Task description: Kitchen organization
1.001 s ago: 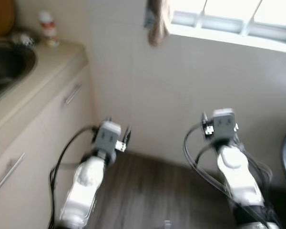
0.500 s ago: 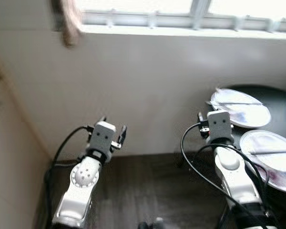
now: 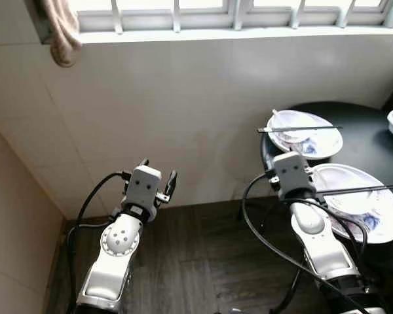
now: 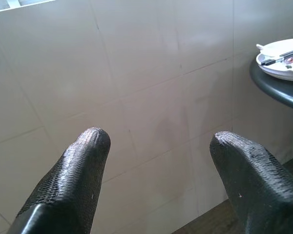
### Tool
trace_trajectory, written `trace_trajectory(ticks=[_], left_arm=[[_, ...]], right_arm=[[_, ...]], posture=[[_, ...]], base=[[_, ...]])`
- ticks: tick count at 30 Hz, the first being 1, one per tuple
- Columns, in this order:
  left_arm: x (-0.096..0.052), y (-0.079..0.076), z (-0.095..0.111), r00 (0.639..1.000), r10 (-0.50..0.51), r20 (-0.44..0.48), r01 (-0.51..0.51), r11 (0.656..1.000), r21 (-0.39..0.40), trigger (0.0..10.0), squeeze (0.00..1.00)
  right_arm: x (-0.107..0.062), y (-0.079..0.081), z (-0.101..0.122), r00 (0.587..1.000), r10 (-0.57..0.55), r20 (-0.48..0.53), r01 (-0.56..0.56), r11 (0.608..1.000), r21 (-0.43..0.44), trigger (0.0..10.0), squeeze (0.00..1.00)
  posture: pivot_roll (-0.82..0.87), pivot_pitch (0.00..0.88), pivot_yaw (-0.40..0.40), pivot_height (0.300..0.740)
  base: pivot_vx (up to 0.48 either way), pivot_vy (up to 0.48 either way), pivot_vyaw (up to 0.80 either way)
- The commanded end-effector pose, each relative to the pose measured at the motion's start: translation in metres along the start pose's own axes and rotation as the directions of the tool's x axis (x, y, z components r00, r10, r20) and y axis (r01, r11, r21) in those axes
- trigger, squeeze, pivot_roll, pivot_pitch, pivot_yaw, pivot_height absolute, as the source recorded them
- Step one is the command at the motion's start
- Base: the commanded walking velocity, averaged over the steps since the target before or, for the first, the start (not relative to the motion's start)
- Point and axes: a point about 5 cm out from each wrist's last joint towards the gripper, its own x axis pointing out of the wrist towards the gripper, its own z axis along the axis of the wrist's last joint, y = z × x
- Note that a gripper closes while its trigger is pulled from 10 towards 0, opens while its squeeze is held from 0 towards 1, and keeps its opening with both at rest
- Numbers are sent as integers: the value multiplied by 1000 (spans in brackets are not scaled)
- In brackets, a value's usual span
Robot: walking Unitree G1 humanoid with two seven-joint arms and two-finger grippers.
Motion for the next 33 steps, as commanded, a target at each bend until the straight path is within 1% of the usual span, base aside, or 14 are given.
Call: trace_trajectory(ticks=[1, 3, 5, 12, 13, 14, 16, 17, 19, 22, 25, 28, 31, 33], left_arm=[[2, -1, 0, 1000, -5, -4, 5, 1000, -3, 10000, 0], [2, -1, 0, 1000, -5, -4, 5, 1000, -3, 10000, 0], [3, -2, 0, 1000, -7, -5, 7, 1000, -8, 10000, 0], [4, -2, 0, 1000, -7, -5, 7, 1000, -10, 10000, 0], [4, -2, 0, 1000, -5, -4, 5, 1000, -28, 10000, 0], [4, -2, 0, 1000, -5, -4, 5, 1000, -28, 10000, 0], [4, -2, -2, 1000, -3, -13, 3, 999, -50, 10000, 0], [4, -2, -2, 1000, -4, -15, 3, 999, -50, 10000, 0], [4, -2, -2, 1000, -4, -17, 3, 999, -51, 10000, 0], [4, -1, -1, 1000, 0, -6, 0, 998, -55, 10000, 0], [4, -1, -1, 1000, 0, -5, -1, 999, -54, 10000, 0], [5, -1, -1, 1000, -1, -6, 1, 998, -56, 10000, 0], [5, -1, -2, 1000, -2, -7, 2, 998, -57, 10000, 0], [5, -1, -3, 1000, -4, -10, 4, 998, -58, 10000, 0]], right_arm=[[2, 0, 5, 999, 23, 27, -21, 997, -72, 10000, 0], [2, 0, 5, 999, 23, 27, -21, 997, -72, 10000, 0], [0, 8, -2, 996, 81, -24, -83, 989, -123, 10000, 0], [-1, 13, -5, 992, 115, -53, -122, 982, -147, 10000, 0], [-1, 14, -5, 992, 116, -51, -122, 983, -135, 10000, 0], [-1, 14, -5, 992, 116, -51, -122, 983, -135, 10000, 0], [2, 10, -2, 994, 103, -34, -104, 994, -20, 10000, 0], [3, 9, 1, 995, 100, -21, -100, 995, 1, 10000, 0], [3, 9, 2, 995, 97, -12, -97, 995, 10, 10000, 0], [2, 12, 6, 993, 113, 16, -112, 992, -61, 10000, 0], [2, 13, 6, 993, 118, 17, -117, 991, -62, 10000, 0], [2, 13, 4, 992, 125, 7, -123, 987, -105, 10000, 0], [2, 14, 3, 992, 129, 4, -128, 987, -101, 10000, 0], [2, 15, 0, 990, 137, -19, -138, 987, -85, 10000, 0]], posture=[[-61, 0, -42, 740], [-61, 0, -42, 740], [-60, 0, -46, 740], [-62, 0, -46, 740], [-64, 0, -49, 740], [-64, 0, -49, 740], [-64, 0, -49, 740], [-65, 0, -49, 740], [-65, 0, -49, 740], [-65, 0, -49, 740], [-63, 0, -50, 740], [-63, 0, -50, 740], [-61, 0, -48, 740], [-61, 0, -48, 740]], base=[[0, 0, 0], [0, 0, 0], [0, 0, 0], [0, 0, 0], [0, 0, 0], [0, 0, 0], [0, 240, -400], [0, 480, -800], [0, 480, -800], [0, 101, -800], [0, 0, -800], [0, 0, 0], [0, 0, 0], [0, 0, -272]])
